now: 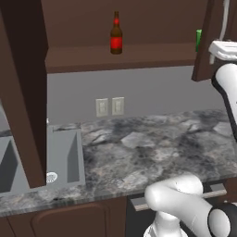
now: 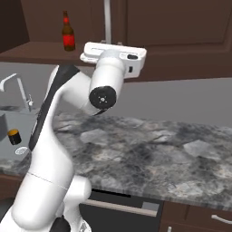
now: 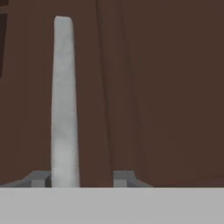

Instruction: Open the cabinet directly in front. Then move the beer and the cup to the dining counter with the candle on it.

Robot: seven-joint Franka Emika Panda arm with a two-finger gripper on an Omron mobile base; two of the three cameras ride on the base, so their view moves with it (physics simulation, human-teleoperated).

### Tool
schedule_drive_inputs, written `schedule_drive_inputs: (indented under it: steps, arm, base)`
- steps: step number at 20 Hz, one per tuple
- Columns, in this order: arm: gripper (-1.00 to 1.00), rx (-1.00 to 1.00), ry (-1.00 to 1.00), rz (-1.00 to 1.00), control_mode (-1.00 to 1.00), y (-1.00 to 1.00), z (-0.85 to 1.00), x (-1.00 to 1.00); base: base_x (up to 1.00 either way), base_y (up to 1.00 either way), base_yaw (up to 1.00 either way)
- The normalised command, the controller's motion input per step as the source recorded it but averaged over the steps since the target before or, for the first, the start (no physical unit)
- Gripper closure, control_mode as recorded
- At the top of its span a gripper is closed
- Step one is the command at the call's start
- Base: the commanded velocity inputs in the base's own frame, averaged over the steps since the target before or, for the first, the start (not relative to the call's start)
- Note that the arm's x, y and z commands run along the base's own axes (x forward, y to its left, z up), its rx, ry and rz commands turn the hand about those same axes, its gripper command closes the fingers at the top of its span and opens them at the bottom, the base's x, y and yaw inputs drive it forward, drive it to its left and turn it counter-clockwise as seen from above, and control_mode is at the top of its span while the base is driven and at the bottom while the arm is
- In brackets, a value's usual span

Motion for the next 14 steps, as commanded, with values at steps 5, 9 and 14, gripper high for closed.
schedule_drive_inputs:
  steps: [5,9,14]
  arm:
    - [1.0,0.0,0.0,0.0,-1.0,-1.0,0.03,-0.91]
    - [1.0,0.0,0.01,0.0,-1.0,-1.0,0.0,-0.8]
    - [1.0,0.0,0.02,0.0,-1.0,-0.93,0.0,-0.5]
  base:
    - [0.0,0.0,0.0]
    - [0.0,0.0,0.0]
    - [0.0,0.0,0.0]
